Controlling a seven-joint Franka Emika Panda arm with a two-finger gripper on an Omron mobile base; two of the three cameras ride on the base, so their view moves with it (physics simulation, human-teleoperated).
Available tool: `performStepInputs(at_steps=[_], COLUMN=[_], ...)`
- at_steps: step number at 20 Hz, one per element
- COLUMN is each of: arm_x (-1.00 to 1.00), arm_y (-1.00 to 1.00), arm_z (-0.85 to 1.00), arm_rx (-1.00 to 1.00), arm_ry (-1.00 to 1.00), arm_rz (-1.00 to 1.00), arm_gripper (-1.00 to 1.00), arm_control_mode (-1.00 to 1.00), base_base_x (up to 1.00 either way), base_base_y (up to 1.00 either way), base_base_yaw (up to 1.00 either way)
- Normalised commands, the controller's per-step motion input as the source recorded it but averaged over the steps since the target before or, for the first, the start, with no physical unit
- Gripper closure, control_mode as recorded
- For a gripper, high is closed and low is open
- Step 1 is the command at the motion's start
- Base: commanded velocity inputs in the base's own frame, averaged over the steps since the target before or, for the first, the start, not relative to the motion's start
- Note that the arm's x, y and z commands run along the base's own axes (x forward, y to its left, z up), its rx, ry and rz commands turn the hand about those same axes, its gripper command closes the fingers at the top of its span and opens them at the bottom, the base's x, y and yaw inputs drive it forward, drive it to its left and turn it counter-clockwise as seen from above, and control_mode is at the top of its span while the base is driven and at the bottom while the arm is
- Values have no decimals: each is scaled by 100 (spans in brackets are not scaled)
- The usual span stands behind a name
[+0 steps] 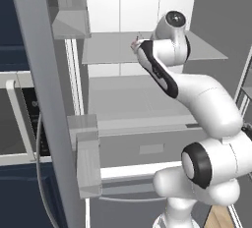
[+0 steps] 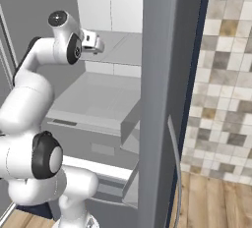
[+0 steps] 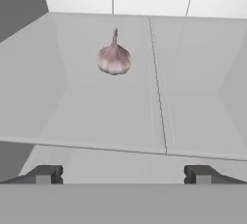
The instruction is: Take the cheese, fish, and garlic from the fridge and place them on the plate on the dining counter to create an appetizer plate.
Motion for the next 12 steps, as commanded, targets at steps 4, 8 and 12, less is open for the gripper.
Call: performStepInputs(at_steps=[4,8,12], arm_x=[85,82,78], arm_y=[8,17,11], arm_z=[0,0,-1], arm_rx=[0,0,0], arm_ry=[0,0,2], arm_rz=[0,-1,-3], arm_gripper=[-100,-100,-100], arm_control_mode=[-100,-100,-100], base_base_x=[0,0,0], base_base_y=[0,0,0], base_base_yaw=[0,0,0])
